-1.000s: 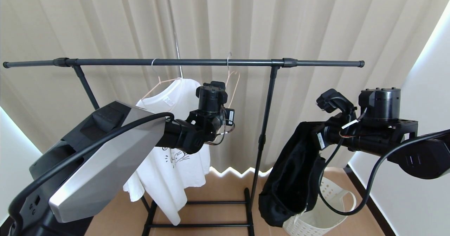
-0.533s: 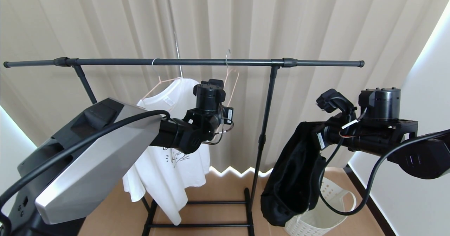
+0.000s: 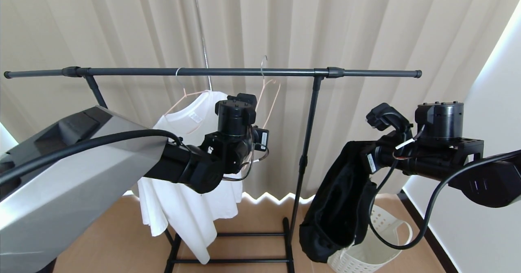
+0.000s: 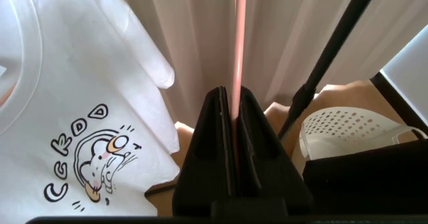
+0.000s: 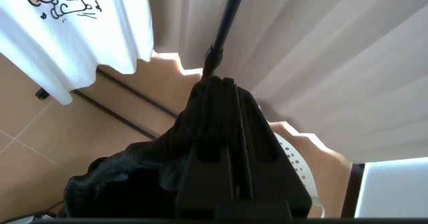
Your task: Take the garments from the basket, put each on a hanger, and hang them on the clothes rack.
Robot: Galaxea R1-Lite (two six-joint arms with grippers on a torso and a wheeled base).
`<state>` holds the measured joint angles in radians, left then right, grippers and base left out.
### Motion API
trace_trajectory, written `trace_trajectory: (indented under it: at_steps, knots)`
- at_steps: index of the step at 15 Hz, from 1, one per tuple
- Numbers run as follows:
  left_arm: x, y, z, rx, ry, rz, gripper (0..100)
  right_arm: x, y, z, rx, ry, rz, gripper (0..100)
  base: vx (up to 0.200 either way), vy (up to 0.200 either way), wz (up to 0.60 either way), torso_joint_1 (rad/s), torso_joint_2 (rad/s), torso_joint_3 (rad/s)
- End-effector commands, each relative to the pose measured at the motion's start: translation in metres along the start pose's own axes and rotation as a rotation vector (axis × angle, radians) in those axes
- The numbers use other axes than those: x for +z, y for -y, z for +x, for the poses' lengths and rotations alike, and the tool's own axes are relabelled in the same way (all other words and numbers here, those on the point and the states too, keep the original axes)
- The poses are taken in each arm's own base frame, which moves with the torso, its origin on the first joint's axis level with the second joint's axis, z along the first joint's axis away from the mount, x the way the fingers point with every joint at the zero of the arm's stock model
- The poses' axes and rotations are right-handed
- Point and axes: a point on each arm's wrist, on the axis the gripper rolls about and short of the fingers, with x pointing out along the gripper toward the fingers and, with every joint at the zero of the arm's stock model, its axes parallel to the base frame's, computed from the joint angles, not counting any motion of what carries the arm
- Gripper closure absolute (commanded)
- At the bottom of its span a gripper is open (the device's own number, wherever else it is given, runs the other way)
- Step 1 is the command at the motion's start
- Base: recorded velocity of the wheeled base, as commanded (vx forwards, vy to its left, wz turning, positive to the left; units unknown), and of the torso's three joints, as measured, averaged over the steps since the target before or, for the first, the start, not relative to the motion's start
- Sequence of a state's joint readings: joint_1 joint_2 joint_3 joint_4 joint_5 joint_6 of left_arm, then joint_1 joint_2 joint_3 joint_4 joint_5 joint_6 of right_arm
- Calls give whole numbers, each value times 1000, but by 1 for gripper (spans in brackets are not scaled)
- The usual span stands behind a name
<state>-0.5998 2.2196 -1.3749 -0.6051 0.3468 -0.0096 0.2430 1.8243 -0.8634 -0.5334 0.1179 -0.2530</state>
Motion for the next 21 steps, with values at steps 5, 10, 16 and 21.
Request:
trace_trajectory:
  at_steps: [5,10,16,21]
  knots:
    - [-5,-15,-58,-20,16,-2,100,0,-4,-1,10,-2,-5,100,0,0,0,0,0,0]
    - [-30,-29,-109,-61,6,5,100,7,-24,-5,34,16,-30,100,0,0,0,0,0,0]
    - [-54,-46,-147,-205,28,67,100,20,-38,-15,-65,35,-51,100,0,0,0,0,0,0]
    - [-79,-59,-169,-322,49,95,100,29,-57,-16,-220,63,-66,100,0,0,0,0,0,0]
